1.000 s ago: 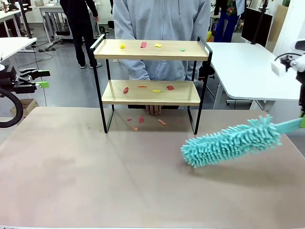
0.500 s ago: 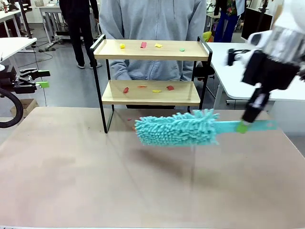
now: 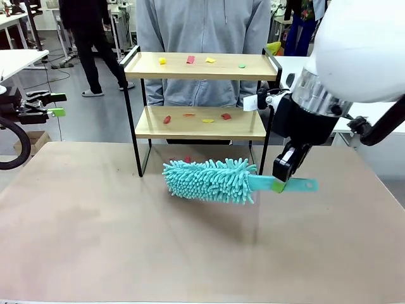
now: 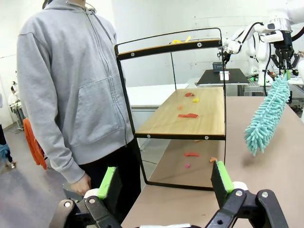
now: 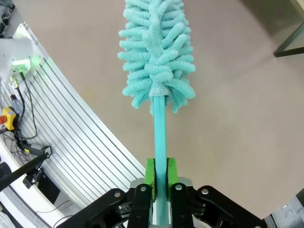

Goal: Clean the shelf.
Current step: Clean the specific section of the Shelf indicated by the human with the Duster.

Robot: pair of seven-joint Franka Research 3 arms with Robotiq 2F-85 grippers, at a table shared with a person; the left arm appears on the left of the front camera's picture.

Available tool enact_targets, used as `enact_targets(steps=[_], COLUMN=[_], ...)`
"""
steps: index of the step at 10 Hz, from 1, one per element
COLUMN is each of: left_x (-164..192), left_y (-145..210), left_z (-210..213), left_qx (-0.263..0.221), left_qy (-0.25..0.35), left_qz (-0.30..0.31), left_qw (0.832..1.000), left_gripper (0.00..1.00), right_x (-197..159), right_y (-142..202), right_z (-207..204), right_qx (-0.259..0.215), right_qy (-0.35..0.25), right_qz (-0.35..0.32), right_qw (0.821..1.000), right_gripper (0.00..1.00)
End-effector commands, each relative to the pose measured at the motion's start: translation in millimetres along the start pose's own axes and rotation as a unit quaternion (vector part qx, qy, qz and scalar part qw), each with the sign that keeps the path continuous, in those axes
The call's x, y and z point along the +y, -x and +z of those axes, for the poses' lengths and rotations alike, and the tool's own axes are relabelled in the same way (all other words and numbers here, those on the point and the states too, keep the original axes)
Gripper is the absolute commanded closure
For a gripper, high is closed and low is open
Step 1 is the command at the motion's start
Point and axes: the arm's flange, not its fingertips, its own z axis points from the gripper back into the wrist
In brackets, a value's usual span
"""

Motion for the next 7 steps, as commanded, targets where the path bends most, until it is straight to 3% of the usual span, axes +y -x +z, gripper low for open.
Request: enact_targets(steps=[1,4,7], left_x=[-1,-1,-1], left_y=[-3,-3,-3], left_z=[0,0,0], left_qx=[0.003,0.003,0.003], left_qy=[0.001,0.001,0.001], left_qz=[-0.002,-0.002,-0.002], left_qw=[1.0,1.0,1.0], left_gripper=[0.0,0.0,0.0], right_x=[-4,-4,52], right_y=[8,5,-38], right_z=[12,8,-29], right_qx=[-0.006,-0.005,-0.053], right_qy=[0.001,-0.001,0.017], right_qz=[0.008,-0.004,-0.066], right_qw=[1.0,1.0,0.996], right_gripper=[0.87,0.87,0.87])
